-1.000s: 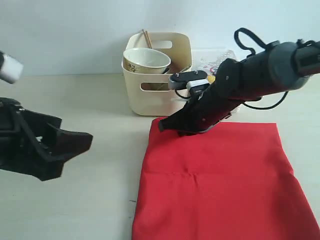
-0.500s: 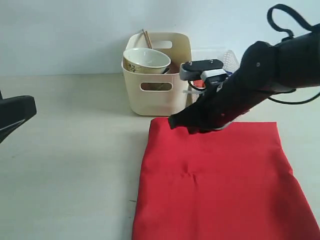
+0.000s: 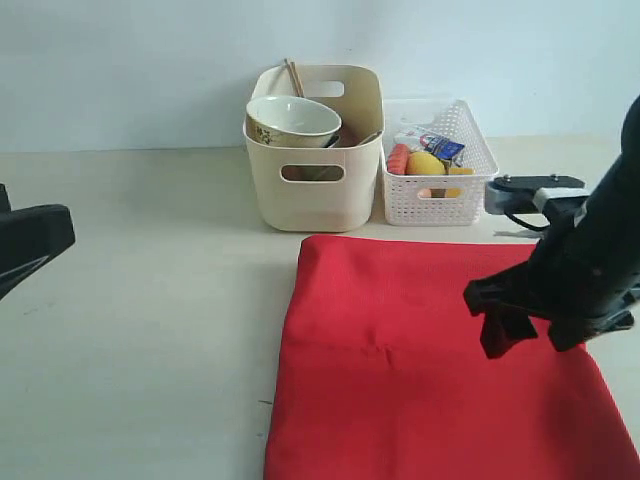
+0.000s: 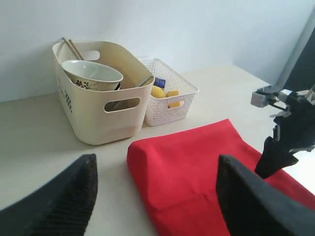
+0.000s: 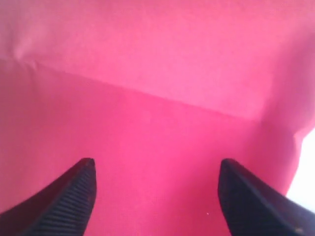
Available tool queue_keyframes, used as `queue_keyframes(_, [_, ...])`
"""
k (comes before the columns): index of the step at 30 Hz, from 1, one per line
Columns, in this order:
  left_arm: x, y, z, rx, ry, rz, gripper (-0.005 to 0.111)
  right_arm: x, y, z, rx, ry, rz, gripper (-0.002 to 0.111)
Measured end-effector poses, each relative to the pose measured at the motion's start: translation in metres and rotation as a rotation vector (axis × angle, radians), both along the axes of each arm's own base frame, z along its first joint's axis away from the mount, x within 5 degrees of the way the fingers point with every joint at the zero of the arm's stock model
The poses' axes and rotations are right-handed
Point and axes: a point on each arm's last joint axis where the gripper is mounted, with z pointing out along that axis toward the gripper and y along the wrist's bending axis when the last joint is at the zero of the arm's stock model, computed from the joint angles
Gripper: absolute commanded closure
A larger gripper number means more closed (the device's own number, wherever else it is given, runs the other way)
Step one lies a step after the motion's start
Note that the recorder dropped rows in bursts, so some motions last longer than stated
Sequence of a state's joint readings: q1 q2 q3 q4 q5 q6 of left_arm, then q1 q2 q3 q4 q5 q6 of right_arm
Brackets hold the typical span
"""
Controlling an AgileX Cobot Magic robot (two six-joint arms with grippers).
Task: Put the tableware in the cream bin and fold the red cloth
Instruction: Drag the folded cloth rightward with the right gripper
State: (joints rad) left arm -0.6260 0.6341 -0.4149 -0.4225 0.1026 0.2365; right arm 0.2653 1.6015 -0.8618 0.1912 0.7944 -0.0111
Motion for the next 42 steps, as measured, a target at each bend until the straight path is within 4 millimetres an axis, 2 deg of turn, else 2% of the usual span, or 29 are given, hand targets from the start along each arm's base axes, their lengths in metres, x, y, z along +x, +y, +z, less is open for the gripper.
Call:
queue_keyframes(4, [-0.006,0.002,0.005,-0.018,-0.034,-0.014,0.053,-0.007,-0.015,-0.01,-0.011,0.041,-0.042,0.038])
queue_keyframes(5, [-0.008,0.003,0.006,-0.02,-0.041,-0.02,0.061,-0.008,-0.019,-0.012,-0.013,0.048,-0.056,0.038])
queue_keyframes(6, [-0.01,0.004,0.007,-0.024,-0.049,-0.023,0.076,-0.009,-0.024,-0.013,-0.014,0.052,-0.07,0.038])
queue_keyframes(7, [-0.012,0.006,0.009,-0.029,-0.06,-0.026,0.085,-0.01,-0.032,-0.016,-0.016,0.059,-0.09,0.038])
queue_keyframes(8, [-0.014,0.006,0.009,-0.028,-0.06,-0.03,0.103,-0.01,-0.035,-0.017,-0.017,0.062,-0.098,0.038])
queue_keyframes(9, [-0.016,0.007,0.01,-0.029,-0.061,-0.035,0.106,-0.01,-0.042,-0.018,-0.017,0.064,-0.122,0.038])
queue_keyframes(12, [-0.019,0.009,0.008,-0.033,-0.066,-0.038,0.107,-0.012,-0.053,-0.022,-0.015,0.069,-0.145,0.038])
queue_keyframes(18, [-0.019,0.014,-0.017,-0.026,-0.071,-0.001,0.107,-0.015,-0.067,-0.026,0.07,0.075,-0.183,0.038])
queue_keyframes(24, [-0.018,0.016,-0.028,-0.028,-0.081,0.024,0.107,-0.015,-0.063,-0.042,0.113,0.141,-0.17,0.038])
queue_keyframes(34, [-0.018,0.016,-0.027,-0.03,-0.088,0.027,0.107,-0.014,-0.063,-0.059,0.113,0.2,-0.162,0.039])
queue_keyframes(36, [-0.018,0.016,-0.027,-0.03,-0.088,0.027,0.107,-0.014,-0.063,-0.061,0.115,0.206,-0.158,0.045])
queue_keyframes(39, [-0.018,0.016,-0.027,-0.03,-0.088,0.027,0.107,-0.013,-0.061,-0.061,0.133,0.202,-0.145,0.061])
queue_keyframes(42, [-0.018,0.016,-0.027,-0.031,-0.089,0.027,0.107,-0.013,-0.059,-0.063,0.154,0.202,-0.131,0.085])
